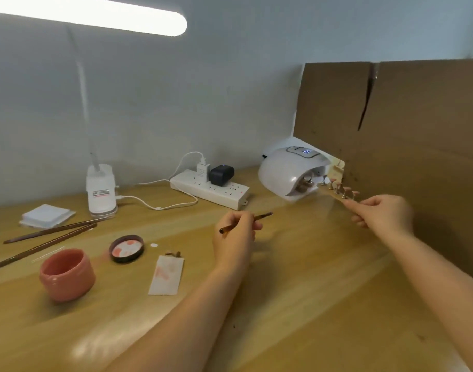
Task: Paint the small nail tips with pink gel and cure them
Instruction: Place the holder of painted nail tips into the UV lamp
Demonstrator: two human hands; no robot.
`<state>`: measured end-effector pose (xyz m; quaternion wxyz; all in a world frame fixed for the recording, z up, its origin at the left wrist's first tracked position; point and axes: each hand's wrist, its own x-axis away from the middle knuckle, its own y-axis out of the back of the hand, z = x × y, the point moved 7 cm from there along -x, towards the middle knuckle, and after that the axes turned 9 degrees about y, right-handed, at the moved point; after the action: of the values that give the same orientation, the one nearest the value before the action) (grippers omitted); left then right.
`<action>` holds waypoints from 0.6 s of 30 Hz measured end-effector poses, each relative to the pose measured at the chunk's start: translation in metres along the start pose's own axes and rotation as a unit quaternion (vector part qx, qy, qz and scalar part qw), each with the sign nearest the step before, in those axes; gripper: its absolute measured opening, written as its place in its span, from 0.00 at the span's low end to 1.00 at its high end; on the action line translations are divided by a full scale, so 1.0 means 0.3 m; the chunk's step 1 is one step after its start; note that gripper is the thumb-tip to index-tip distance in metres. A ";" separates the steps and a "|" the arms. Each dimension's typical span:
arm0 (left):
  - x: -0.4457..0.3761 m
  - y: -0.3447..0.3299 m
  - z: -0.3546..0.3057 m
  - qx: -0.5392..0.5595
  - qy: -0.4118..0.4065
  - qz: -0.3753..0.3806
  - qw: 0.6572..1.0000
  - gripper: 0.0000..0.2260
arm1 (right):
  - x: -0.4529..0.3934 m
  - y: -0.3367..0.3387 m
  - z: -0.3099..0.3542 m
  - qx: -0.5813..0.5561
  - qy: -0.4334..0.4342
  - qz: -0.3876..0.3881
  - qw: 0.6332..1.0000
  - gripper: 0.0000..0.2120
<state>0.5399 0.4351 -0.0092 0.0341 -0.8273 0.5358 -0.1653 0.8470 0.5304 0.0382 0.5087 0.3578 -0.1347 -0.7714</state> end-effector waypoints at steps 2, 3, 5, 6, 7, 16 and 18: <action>-0.001 0.001 0.008 -0.016 -0.027 0.008 0.999 0.06 | -0.036 -0.031 -0.034 0.006 -0.022 -0.019 1.000 0.15; -0.001 0.002 0.010 -0.026 -0.035 0.014 0.999 0.07 | -0.053 -0.050 -0.048 0.010 -0.030 -0.026 0.999 0.16; -0.002 0.002 0.010 -0.040 -0.043 0.017 0.998 0.07 | -0.089 -0.090 -0.064 0.024 -0.037 -0.033 0.998 0.17; -0.004 0.004 0.009 -0.042 -0.045 0.013 0.998 0.07 | -0.106 -0.108 -0.069 0.031 -0.037 -0.036 0.998 0.17; -0.005 0.006 0.009 -0.043 -0.047 0.006 0.998 0.08 | -0.124 -0.124 -0.074 0.038 -0.035 -0.038 0.998 0.17; -0.017 0.006 0.015 -0.049 -0.051 -0.017 0.997 0.09 | -0.243 -0.248 -0.102 0.083 -0.008 -0.035 0.996 0.21; -0.019 0.006 0.018 -0.045 -0.052 -0.019 0.997 0.08 | -0.274 -0.265 -0.106 0.089 -0.013 -0.026 0.996 0.21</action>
<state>0.5378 0.4387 -0.0160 0.0212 -0.8456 0.5243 -0.0984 0.8328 0.6434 0.0043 0.4530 0.3946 -0.2002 -0.7740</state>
